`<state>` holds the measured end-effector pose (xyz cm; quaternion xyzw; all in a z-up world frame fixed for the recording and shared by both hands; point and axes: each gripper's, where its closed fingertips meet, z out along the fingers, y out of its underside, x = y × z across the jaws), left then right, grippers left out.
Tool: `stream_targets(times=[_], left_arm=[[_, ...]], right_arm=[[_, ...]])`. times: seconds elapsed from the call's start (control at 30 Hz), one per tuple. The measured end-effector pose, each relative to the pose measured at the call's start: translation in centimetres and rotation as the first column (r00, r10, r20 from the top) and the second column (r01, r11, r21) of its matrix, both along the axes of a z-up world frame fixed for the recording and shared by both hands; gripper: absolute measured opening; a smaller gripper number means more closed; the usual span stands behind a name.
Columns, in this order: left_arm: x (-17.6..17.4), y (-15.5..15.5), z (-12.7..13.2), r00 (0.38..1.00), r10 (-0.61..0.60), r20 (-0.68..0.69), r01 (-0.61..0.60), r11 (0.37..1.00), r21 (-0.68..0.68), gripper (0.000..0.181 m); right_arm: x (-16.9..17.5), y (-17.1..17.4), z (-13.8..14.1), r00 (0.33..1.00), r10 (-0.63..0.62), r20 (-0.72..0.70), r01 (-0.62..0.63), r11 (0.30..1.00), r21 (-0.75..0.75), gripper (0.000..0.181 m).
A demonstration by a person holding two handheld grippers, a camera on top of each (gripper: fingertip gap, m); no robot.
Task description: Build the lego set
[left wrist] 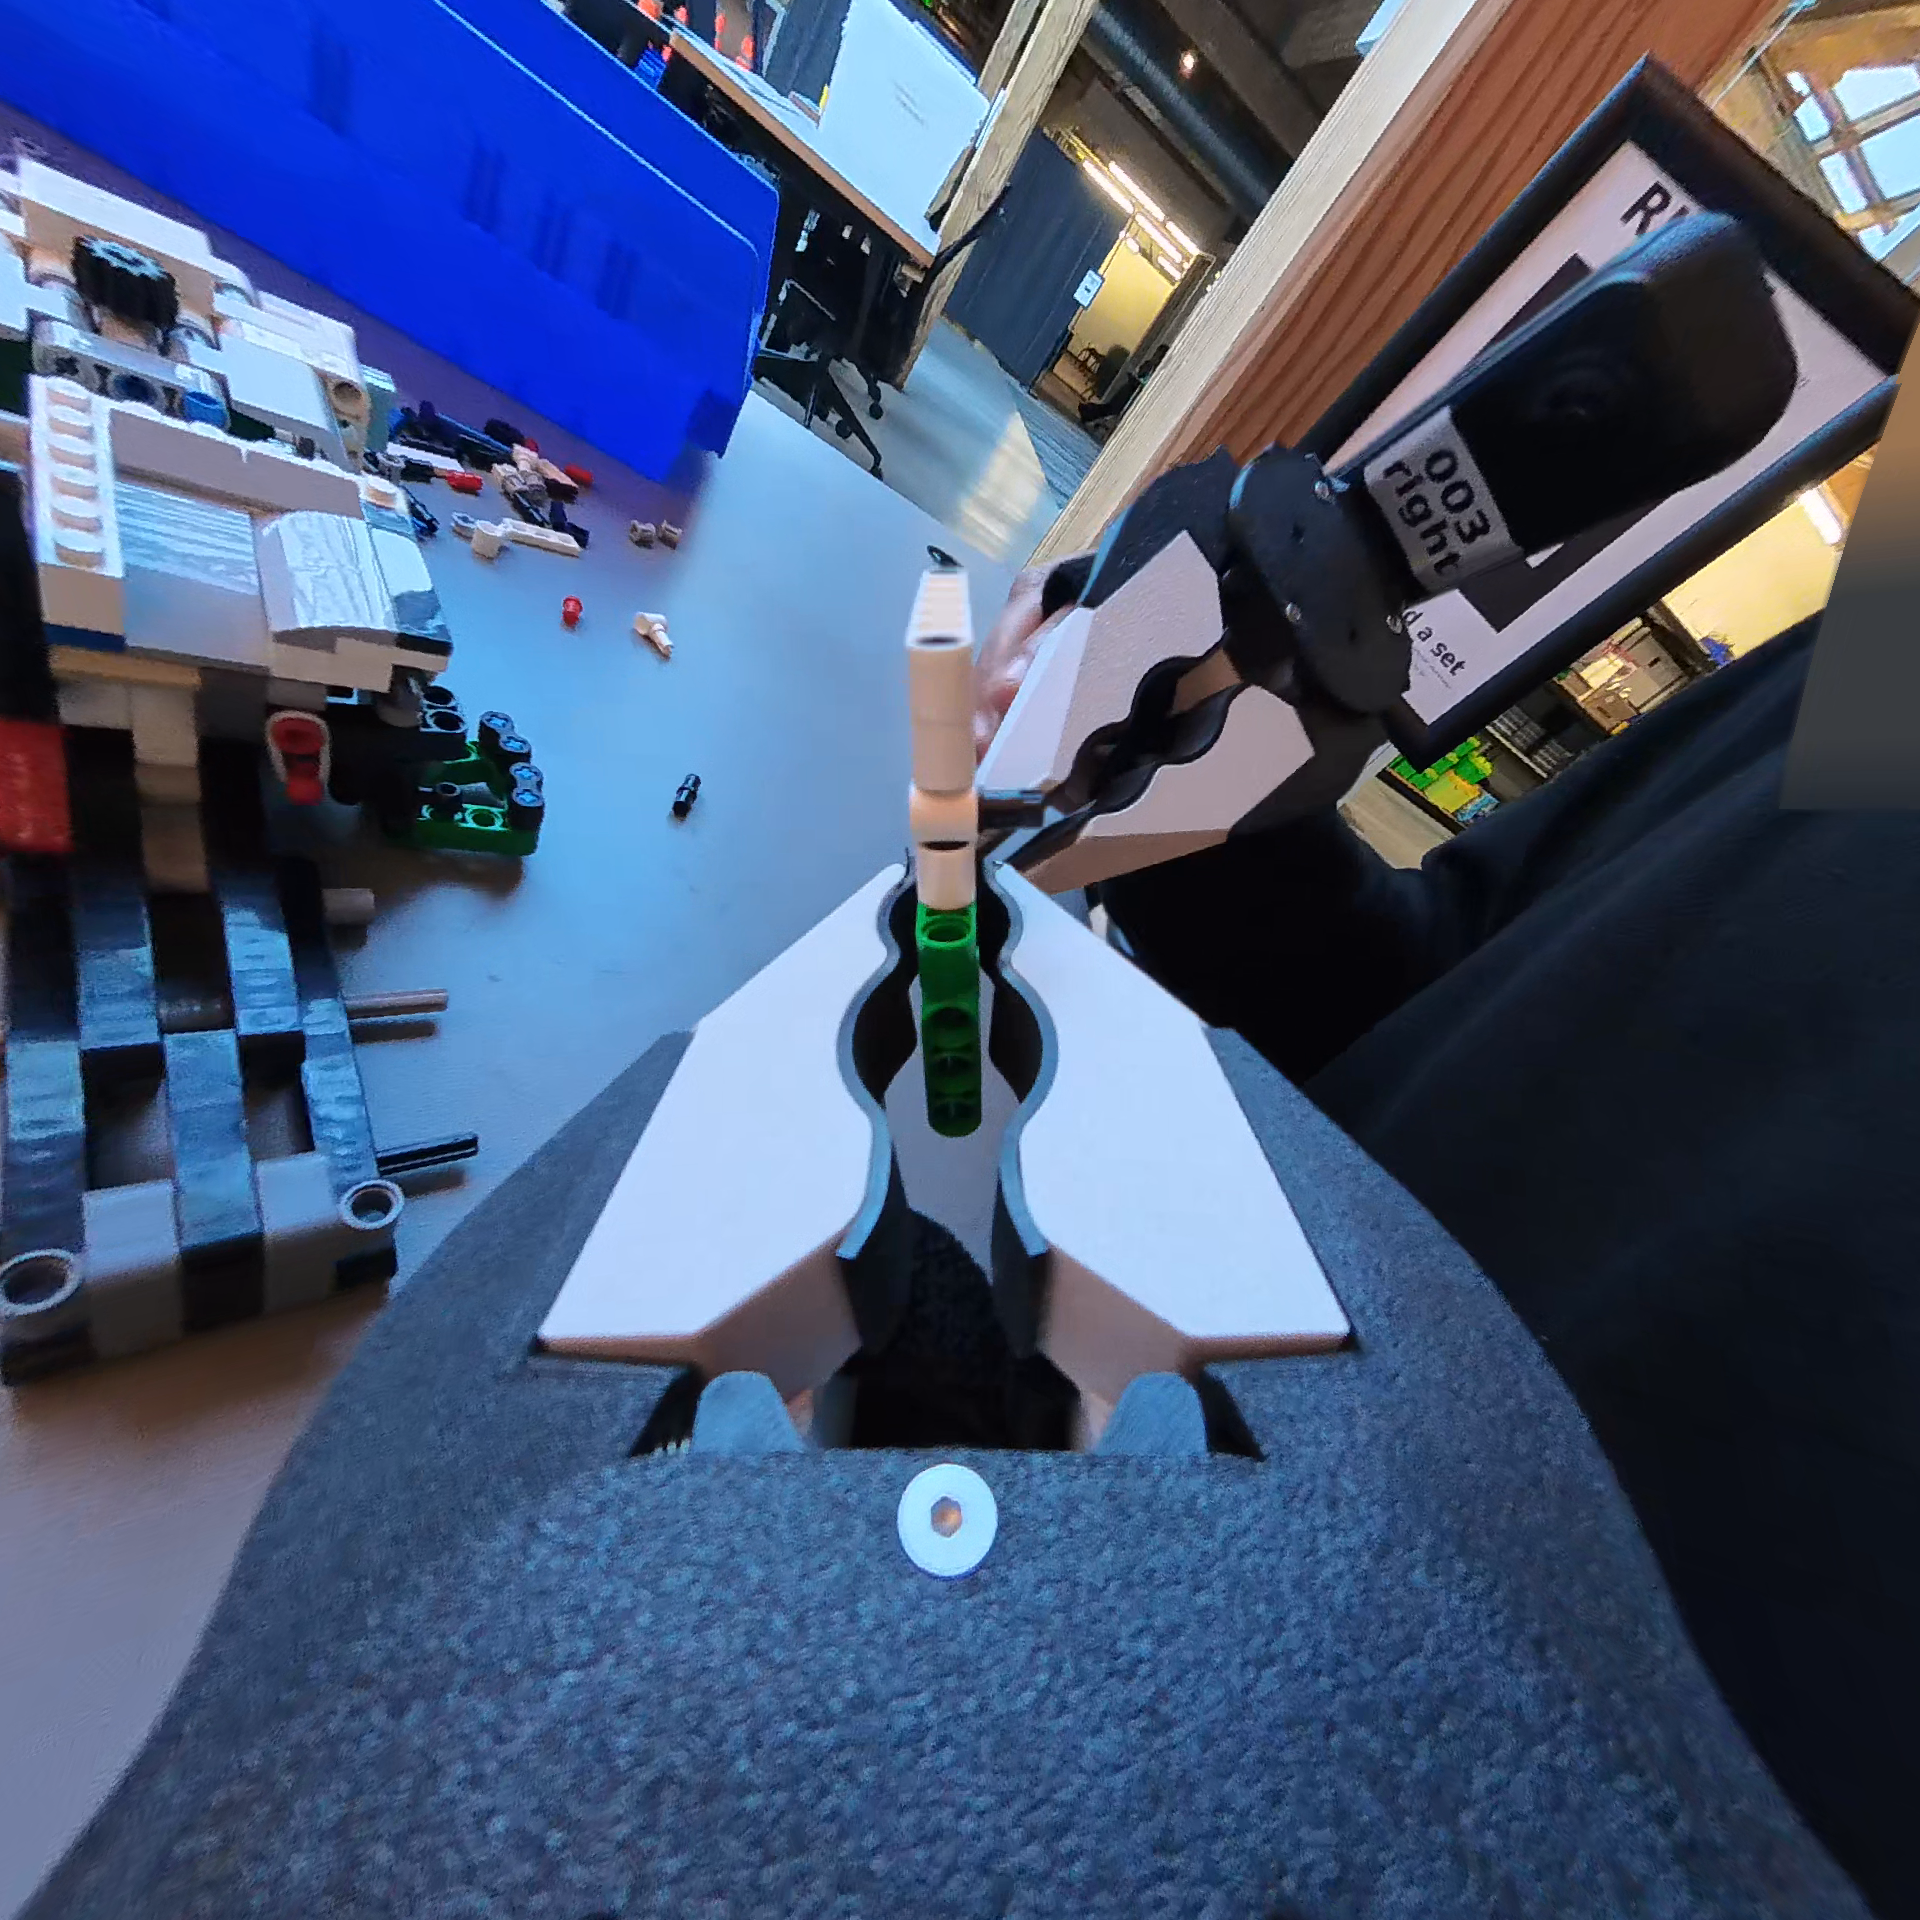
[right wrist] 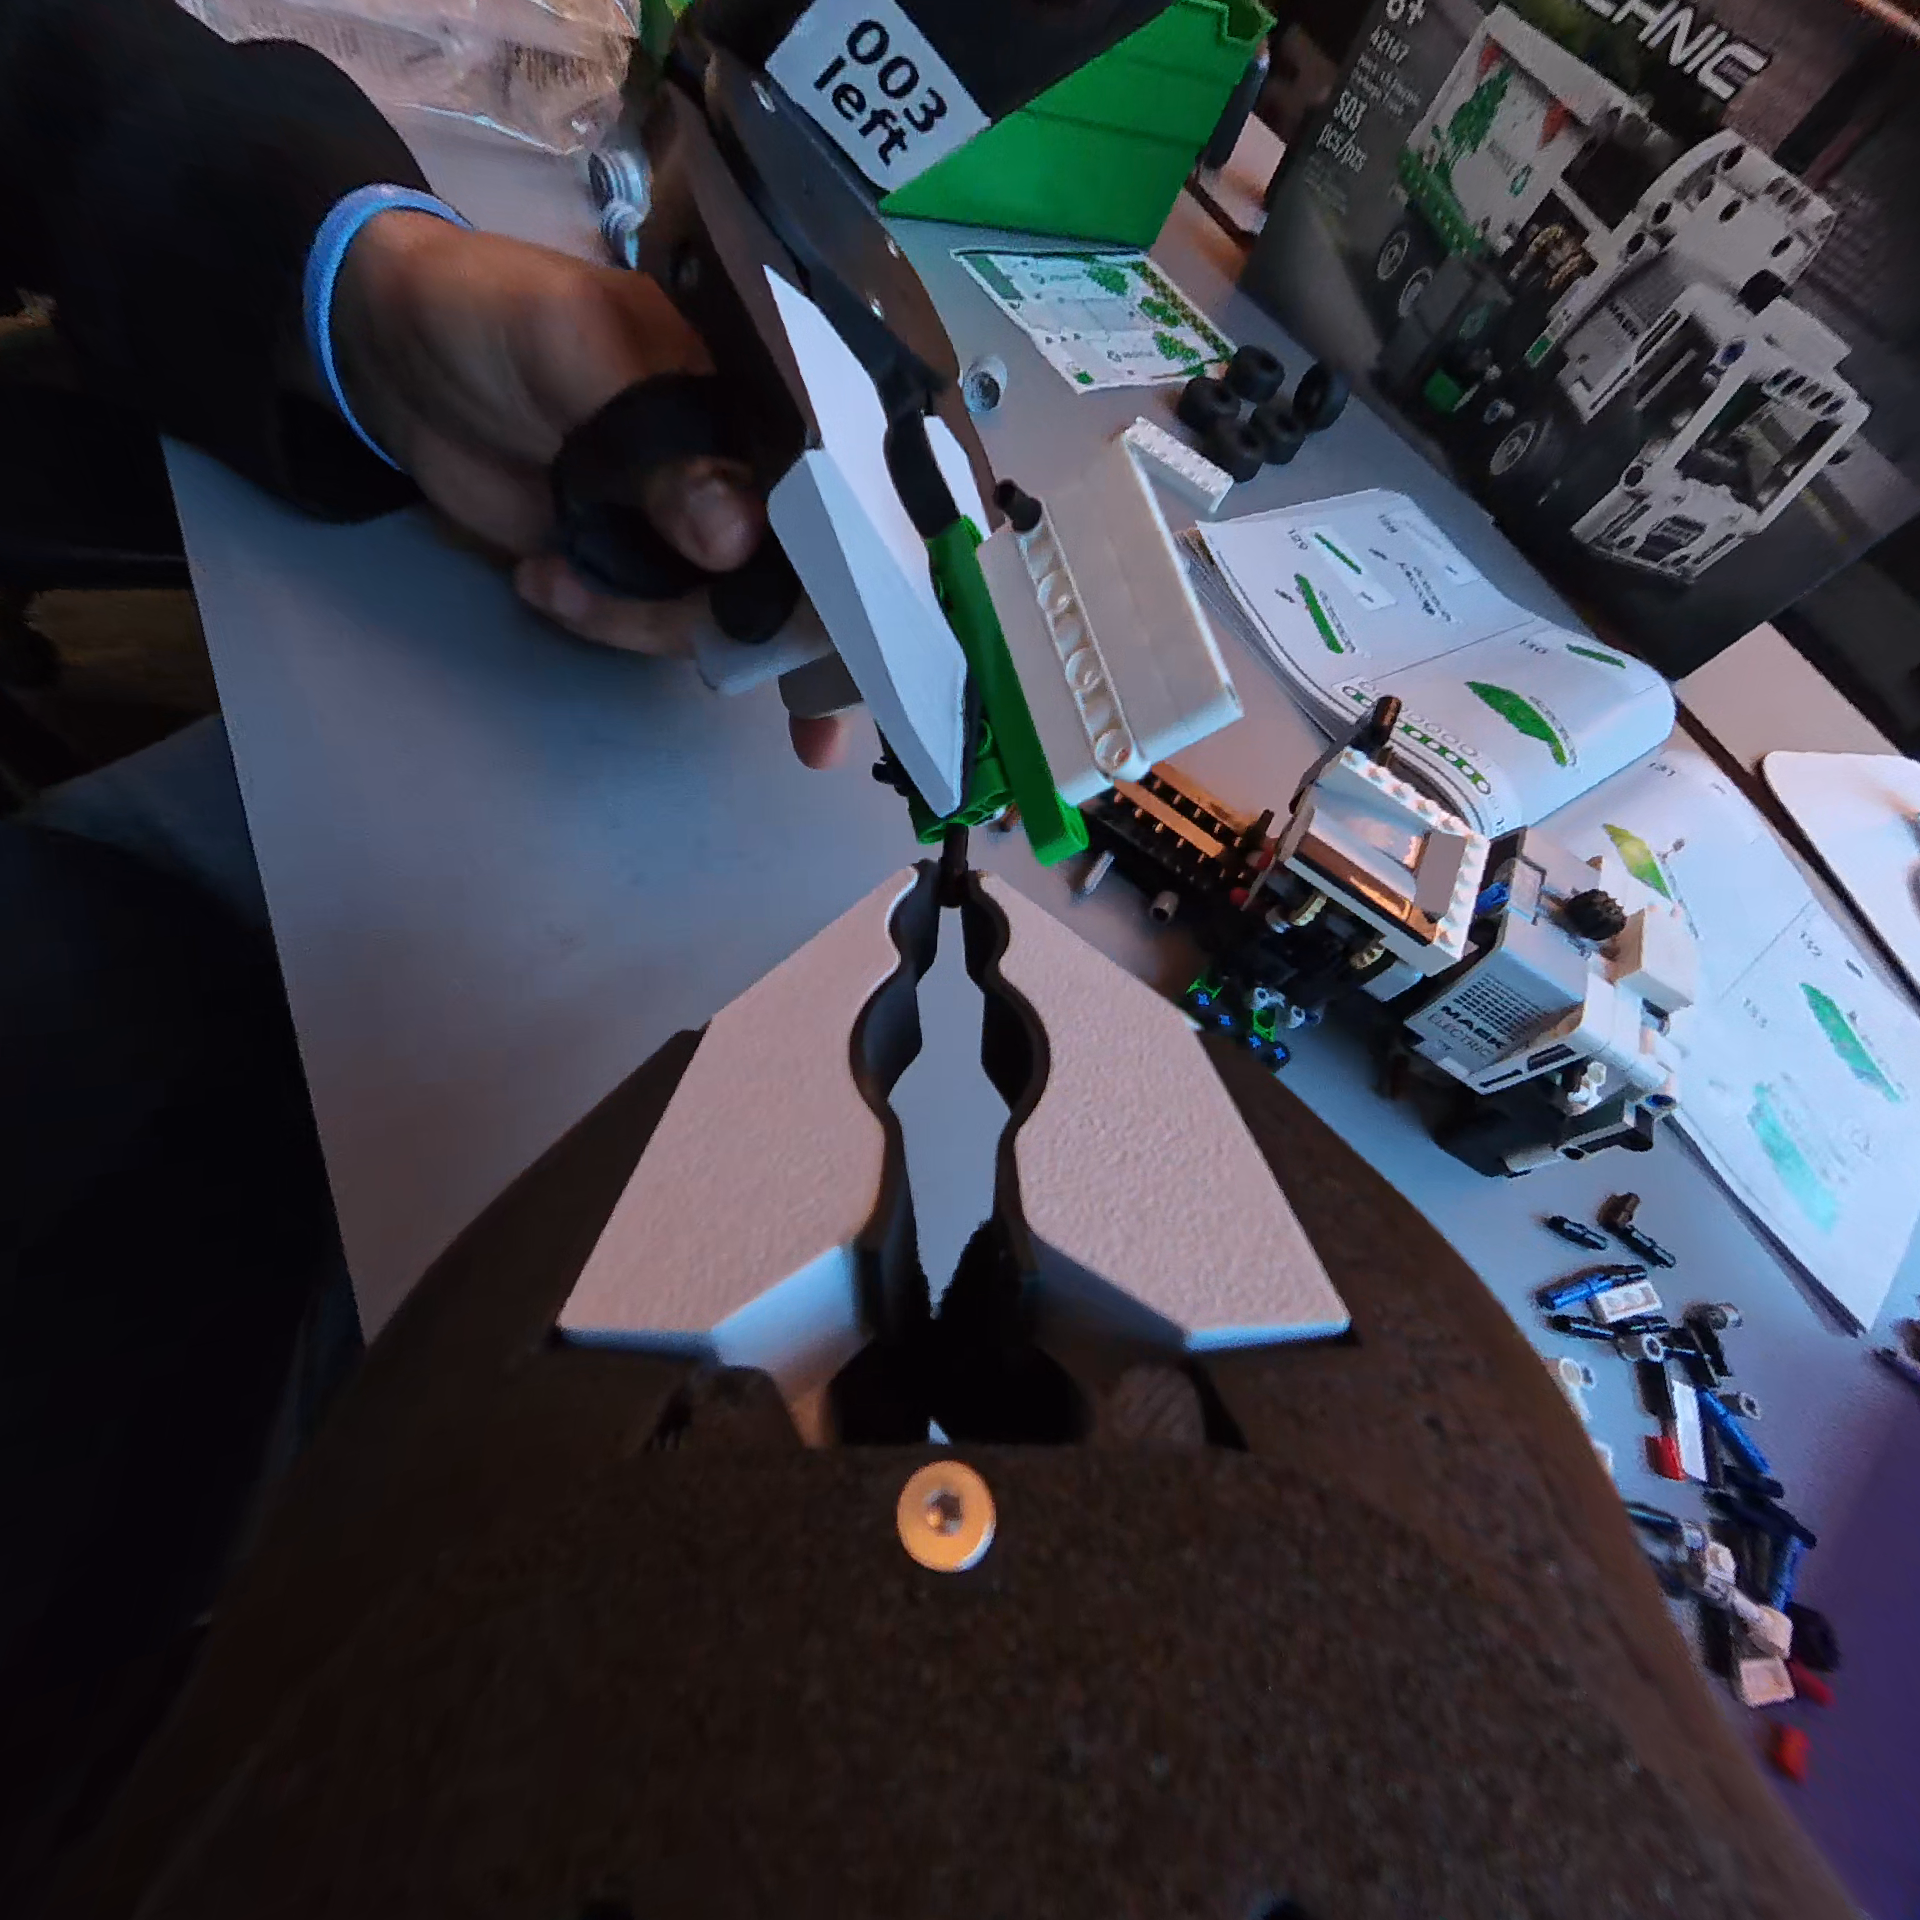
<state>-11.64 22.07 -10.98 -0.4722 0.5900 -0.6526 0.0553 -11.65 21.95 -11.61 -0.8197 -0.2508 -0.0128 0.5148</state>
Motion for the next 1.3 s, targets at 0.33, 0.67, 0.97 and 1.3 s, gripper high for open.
stream_targets(times=[0.33,0.67,0.97,1.3], left_arm=[[0.2,0.5,-1.0,0.999,0.038,-0.035,-0.036,0.997,0.069,0.006],[1.0,2.0,-1.5,0.969,0.202,0.143,-0.245,0.865,0.437,0.006],[1.1,3.0,-1.6,0.953,0.251,0.168,-0.302,0.824,0.48,0.006],[1.3,2.9,-1.5,0.938,0.255,0.235,-0.345,0.748,0.568,0.006]], right_arm=[[-0.4,-0.2,0.9,0.993,0.027,-0.113,-0.021,0.998,0.055,0.003],[-1.4,1.1,-0.2,0.996,-0.013,-0.093,0.01,0.999,-0.036,0.003],[-1.1,1.1,-0.9,0.981,-0.044,-0.188,0.028,0.996,-0.084,0.003],[-1.4,2.1,-0.5,0.957,-0.067,-0.282,0.056,0.997,-0.048,0.002]])
